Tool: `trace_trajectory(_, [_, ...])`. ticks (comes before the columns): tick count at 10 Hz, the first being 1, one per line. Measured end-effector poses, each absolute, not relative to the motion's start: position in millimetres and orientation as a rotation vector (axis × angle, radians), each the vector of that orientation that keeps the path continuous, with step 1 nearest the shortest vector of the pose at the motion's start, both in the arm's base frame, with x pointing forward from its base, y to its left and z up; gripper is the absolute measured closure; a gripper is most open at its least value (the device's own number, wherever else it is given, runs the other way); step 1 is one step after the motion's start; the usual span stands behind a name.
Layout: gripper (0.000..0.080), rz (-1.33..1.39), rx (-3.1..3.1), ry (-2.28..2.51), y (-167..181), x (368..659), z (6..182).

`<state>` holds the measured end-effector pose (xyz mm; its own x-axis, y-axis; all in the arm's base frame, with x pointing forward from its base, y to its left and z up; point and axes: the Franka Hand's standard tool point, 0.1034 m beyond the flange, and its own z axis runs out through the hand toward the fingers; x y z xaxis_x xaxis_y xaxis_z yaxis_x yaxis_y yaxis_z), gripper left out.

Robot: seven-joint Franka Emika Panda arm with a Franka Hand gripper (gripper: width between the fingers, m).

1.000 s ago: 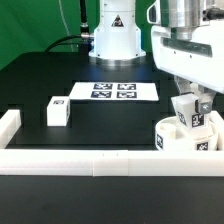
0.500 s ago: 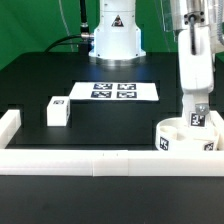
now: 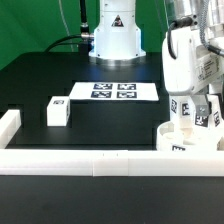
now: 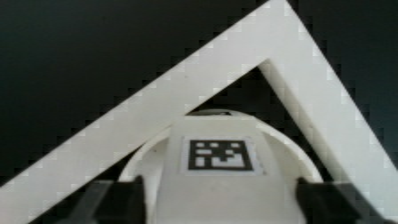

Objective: Assemble stool

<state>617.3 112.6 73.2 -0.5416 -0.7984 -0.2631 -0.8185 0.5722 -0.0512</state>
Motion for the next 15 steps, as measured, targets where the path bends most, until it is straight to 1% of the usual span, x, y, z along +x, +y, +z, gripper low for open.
trace_trajectory(1, [0.0231,0.110,-1.362,2.536,112.6,617.4,73.4])
trace_trajectory(2, [0.0175,0.106,-1.391,2.508,111.8,619.1,80.6])
trace_trajectory(3, [0.0175,0.101,-1.414,2.472,110.8,620.2,93.1])
trace_trajectory(4, [0.0155,0.094,-1.452,2.426,110.0,619.8,105.3])
trace_trajectory(5, [0.0151,0.095,-1.435,2.412,110.8,622.4,115.7])
trace_trajectory(10, [0.0150,0.007,-1.863,2.102,110.5,621.4,111.7])
trace_trajectory(12, [0.0150,-0.055,-2.145,1.835,112.0,620.4,111.0])
trace_trajectory(15, [0.0150,-0.116,-2.403,1.501,116.6,618.2,108.5])
